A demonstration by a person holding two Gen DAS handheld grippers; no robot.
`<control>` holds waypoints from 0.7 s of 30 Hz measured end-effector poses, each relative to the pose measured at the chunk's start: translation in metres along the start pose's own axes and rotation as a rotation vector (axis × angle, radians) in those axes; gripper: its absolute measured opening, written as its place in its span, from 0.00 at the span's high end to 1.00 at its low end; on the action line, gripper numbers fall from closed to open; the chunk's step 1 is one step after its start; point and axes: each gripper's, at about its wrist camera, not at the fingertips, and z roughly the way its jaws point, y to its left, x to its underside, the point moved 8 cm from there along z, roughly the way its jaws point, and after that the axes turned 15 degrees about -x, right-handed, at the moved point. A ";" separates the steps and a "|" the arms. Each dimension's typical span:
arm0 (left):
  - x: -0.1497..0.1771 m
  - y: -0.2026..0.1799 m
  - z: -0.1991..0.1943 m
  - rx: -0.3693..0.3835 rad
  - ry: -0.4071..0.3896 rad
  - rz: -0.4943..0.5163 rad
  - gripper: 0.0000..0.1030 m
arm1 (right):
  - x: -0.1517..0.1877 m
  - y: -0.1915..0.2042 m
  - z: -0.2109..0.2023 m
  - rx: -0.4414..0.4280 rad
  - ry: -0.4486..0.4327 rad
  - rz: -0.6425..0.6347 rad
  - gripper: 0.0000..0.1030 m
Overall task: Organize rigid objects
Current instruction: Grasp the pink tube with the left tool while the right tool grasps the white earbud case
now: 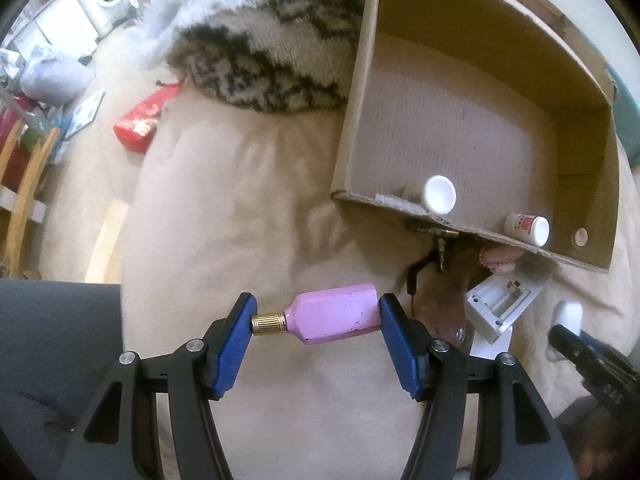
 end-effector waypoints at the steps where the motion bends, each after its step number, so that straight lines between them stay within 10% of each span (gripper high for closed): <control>1: 0.000 0.003 -0.003 0.000 -0.006 -0.005 0.42 | 0.001 0.003 -0.004 -0.005 -0.007 -0.006 0.58; 21: -0.059 0.009 -0.078 0.024 -0.221 -0.008 0.42 | -0.050 0.062 -0.099 -0.193 -0.285 -0.200 0.58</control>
